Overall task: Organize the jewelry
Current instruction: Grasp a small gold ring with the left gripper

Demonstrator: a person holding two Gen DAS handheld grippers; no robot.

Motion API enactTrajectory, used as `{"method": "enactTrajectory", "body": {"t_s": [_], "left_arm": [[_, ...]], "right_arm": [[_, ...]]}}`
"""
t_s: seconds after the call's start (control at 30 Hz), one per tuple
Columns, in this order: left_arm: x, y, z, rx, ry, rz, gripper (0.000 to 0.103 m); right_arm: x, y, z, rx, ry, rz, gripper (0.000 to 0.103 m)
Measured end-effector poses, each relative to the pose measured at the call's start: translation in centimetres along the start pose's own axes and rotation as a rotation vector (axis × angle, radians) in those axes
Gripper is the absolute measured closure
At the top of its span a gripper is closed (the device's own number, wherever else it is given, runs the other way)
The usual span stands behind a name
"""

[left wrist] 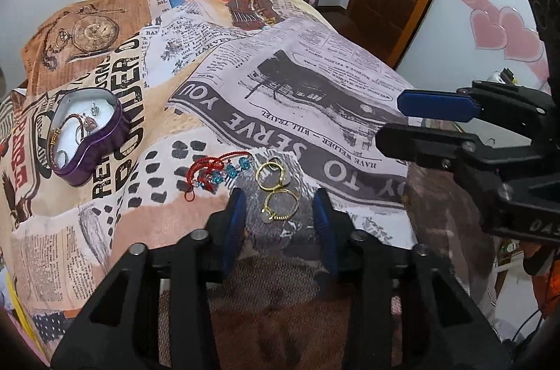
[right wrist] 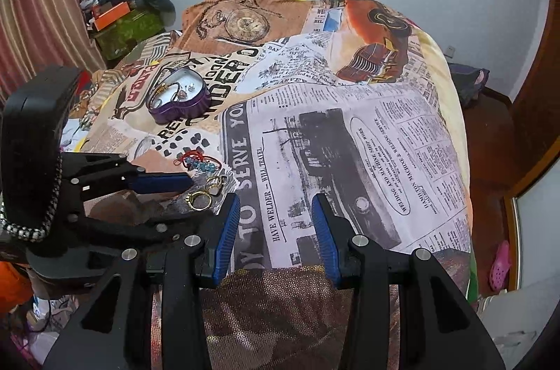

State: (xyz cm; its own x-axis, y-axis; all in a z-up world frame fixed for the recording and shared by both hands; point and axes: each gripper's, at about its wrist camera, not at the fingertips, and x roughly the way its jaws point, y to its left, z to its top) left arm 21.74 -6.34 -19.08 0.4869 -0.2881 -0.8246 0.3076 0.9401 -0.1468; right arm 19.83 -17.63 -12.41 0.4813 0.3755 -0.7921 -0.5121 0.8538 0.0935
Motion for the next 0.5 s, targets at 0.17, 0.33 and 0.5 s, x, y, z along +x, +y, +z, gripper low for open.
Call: {"method": "enactTrajectory", "body": {"t_s": [0.17, 0.33, 0.5], "left_arm": [[-0.1, 0.3, -0.4, -0.006, -0.012, -0.01, 0.083], [-1.2, 0.7, -1.2, 0.009, -0.026, 0.012, 0.095], [-2.3, 2.5, -2.1, -0.019, -0.037, 0.029, 0.095]], "right_arm": [[0.6, 0.6, 0.1, 0.0, 0.006, 0.025, 0.064], [1.6, 1.8, 0.3, -0.013, 0.019, 0.056, 0.064], [3.3, 3.4, 0.3, -0.049, 0.046, 0.094, 0.064]]}}
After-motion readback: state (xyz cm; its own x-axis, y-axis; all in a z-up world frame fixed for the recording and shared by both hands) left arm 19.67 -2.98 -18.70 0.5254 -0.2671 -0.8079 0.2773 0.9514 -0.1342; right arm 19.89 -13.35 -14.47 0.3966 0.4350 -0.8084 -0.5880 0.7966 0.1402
